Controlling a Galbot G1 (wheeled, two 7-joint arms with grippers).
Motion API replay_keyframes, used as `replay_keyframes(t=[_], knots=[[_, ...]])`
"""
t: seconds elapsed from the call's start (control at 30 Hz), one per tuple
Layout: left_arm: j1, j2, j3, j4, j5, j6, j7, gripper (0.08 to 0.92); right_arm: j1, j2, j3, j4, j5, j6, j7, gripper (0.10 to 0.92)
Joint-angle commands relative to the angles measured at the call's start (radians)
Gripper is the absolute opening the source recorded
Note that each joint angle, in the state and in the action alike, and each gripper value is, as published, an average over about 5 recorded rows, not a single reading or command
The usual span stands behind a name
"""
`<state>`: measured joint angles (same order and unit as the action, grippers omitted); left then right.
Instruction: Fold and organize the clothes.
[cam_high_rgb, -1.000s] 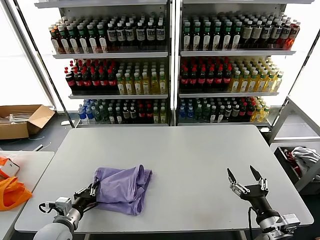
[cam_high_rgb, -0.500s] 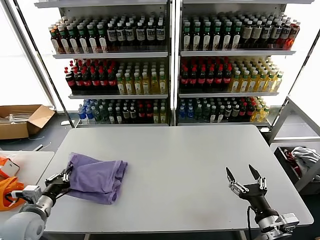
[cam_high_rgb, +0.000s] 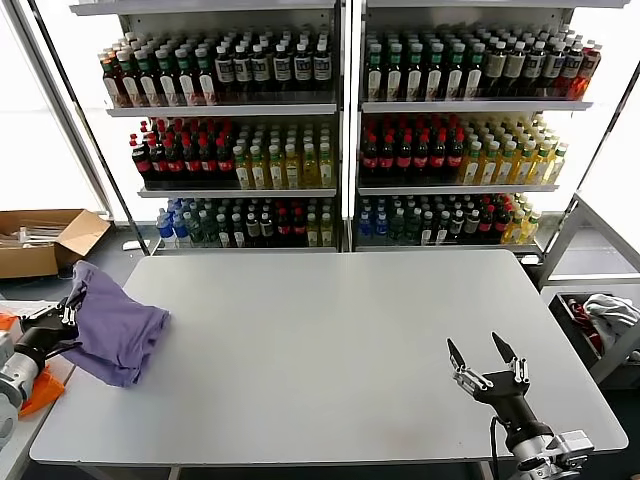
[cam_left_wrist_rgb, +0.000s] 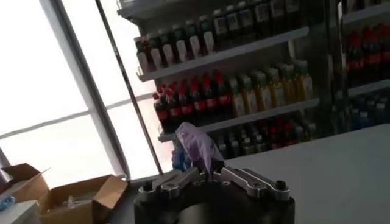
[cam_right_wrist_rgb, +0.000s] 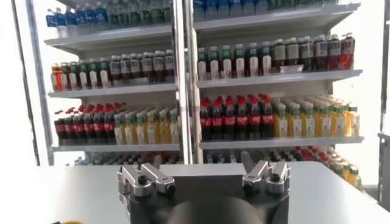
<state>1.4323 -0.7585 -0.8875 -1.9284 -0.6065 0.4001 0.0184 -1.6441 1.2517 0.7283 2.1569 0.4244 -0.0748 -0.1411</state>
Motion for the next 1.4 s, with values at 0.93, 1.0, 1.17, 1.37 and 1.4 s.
replay_keyframes(t=[0.93,1.0,1.17,1.37,1.4], knots=[[-0.561,-0.307,0.926,-0.006,-0.419,-0.115,-0.267,0.284,0.049,-0.02,-0.285,0.023,0.076,-0.166,0.114,0.823],[-0.535,-0.28,0.868,-0.026,-0.417,-0.126,-0.219,0.345,0.098,-0.031,-0.336,0.007,0.171,-0.206,0.167,0.823],[-0.436,-0.213,0.732,-0.088,-0.388,-0.144,-0.141,0.484,0.251,-0.048,-0.47,-0.071,0.398,-0.316,0.328,0.823],[-0.326,-0.205,0.608,-0.154,-0.327,-0.148,-0.131,0.657,0.428,-0.004,-0.614,-0.22,0.545,-0.374,0.471,0.823],[-0.315,-0.206,0.593,-0.161,-0.325,-0.149,-0.131,0.692,0.448,0.008,-0.632,-0.245,0.564,-0.378,0.49,0.823]])
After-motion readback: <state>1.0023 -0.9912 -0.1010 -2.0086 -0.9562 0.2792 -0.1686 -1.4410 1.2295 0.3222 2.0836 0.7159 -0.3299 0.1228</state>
